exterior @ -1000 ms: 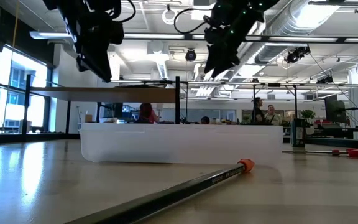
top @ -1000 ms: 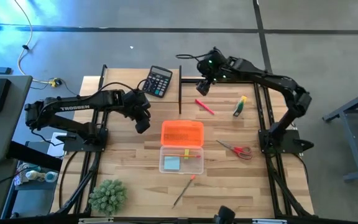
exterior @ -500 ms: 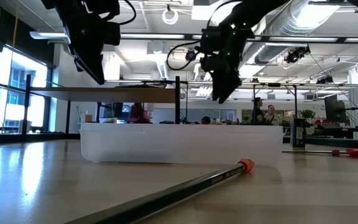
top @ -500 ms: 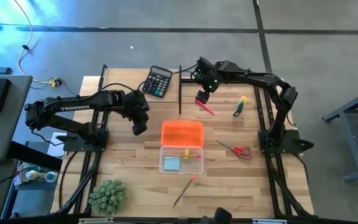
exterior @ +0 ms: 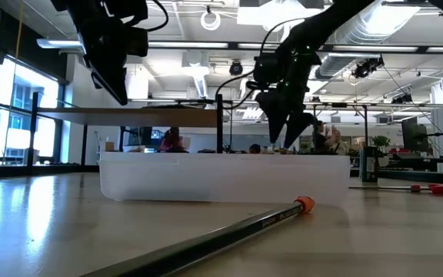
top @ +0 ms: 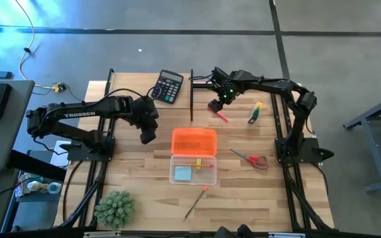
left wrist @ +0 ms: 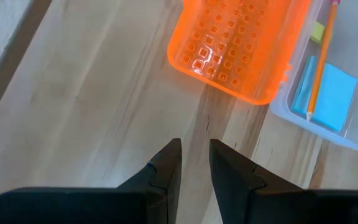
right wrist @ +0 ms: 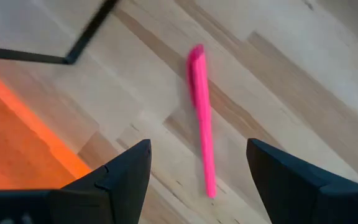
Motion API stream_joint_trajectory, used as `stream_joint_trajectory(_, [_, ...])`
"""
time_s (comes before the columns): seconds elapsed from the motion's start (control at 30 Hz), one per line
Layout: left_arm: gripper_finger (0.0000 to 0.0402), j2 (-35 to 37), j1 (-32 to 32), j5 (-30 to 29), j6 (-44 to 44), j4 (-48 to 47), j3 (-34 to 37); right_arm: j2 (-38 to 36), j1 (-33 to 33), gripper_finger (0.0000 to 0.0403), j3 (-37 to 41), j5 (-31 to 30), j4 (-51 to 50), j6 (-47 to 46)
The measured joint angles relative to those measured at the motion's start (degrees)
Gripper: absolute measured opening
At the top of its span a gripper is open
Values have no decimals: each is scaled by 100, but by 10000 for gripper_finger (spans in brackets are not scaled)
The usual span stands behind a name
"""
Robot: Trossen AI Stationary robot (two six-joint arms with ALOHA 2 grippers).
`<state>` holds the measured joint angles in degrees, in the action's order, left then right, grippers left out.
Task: Pack school essentials
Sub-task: Put the pink pen into the school supply box
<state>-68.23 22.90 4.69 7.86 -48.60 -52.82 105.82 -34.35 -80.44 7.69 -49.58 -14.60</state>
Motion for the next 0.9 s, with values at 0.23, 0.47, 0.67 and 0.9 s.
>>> stream_joint_trajectory(0.23, [72,0,0,0,-210,-26,0,0,-15,254,393,-121,386,82])
stream_joint_trajectory(0.47, [72,0,0,-2,-210,-26,0,0,4,254,789,-163,986,412])
stream_joint_trajectory(0.67, [72,0,0,-16,-207,-24,0,0,161,254,996,-206,1890,895])
stream_joint_trajectory(0.9, [72,0,0,-28,-50,-23,0,0,247,254,1208,-685,2595,1212])
